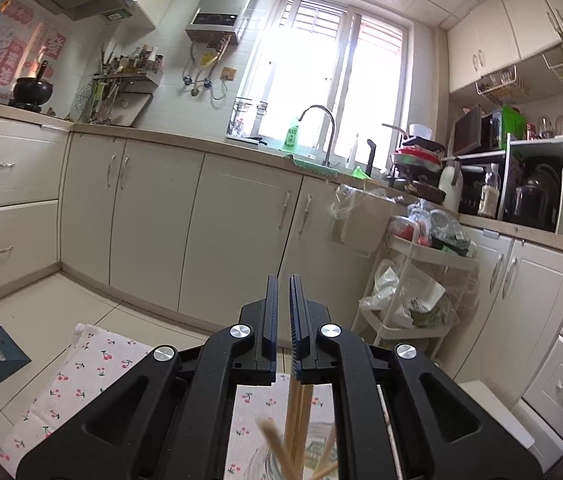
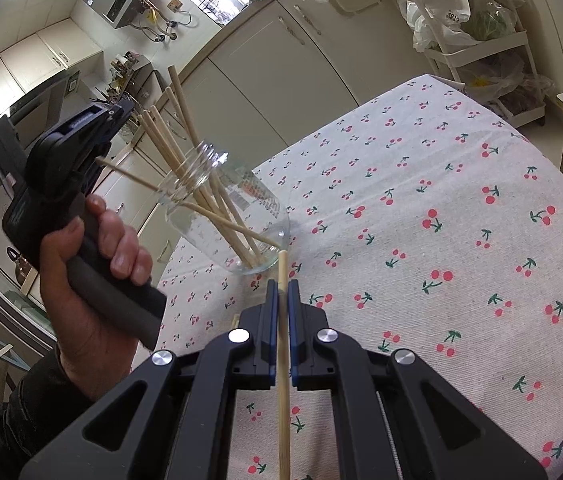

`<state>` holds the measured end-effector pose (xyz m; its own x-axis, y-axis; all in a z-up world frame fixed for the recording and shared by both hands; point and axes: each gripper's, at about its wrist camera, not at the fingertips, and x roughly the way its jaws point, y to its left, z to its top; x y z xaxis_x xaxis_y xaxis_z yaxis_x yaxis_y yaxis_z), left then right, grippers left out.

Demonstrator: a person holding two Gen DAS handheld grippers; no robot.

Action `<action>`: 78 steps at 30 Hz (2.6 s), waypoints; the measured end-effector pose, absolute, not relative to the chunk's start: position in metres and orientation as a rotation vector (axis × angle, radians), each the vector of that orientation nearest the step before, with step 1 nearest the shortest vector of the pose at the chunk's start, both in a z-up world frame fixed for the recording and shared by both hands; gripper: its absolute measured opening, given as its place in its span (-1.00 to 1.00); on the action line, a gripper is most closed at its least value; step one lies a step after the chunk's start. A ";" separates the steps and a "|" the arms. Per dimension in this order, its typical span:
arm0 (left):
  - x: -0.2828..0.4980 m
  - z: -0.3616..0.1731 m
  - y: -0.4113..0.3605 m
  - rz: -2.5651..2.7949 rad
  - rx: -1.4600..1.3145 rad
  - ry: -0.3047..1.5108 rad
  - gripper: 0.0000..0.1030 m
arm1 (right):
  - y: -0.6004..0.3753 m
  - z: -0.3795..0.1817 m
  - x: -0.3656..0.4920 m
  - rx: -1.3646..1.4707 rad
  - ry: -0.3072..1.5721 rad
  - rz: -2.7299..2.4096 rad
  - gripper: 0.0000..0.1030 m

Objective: Organize utensils
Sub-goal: 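Open the left gripper to drop its stick into the jar, then lower the right gripper's stick into the jar and open to release it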

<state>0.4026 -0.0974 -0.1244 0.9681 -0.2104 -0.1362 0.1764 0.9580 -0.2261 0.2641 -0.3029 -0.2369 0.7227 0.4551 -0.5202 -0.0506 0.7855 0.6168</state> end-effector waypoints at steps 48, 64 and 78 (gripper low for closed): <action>0.327 -0.221 0.006 -0.087 -0.488 0.498 0.18 | -0.224 -0.107 0.396 0.307 0.131 0.159 -0.89; 0.329 -0.222 0.006 -0.070 -0.495 0.508 0.29 | -0.222 -0.120 0.342 0.180 0.203 0.200 -0.62; 0.314 -0.215 0.007 -0.079 -0.465 0.570 0.36 | -0.217 -0.210 0.254 0.243 0.750 0.231 -0.46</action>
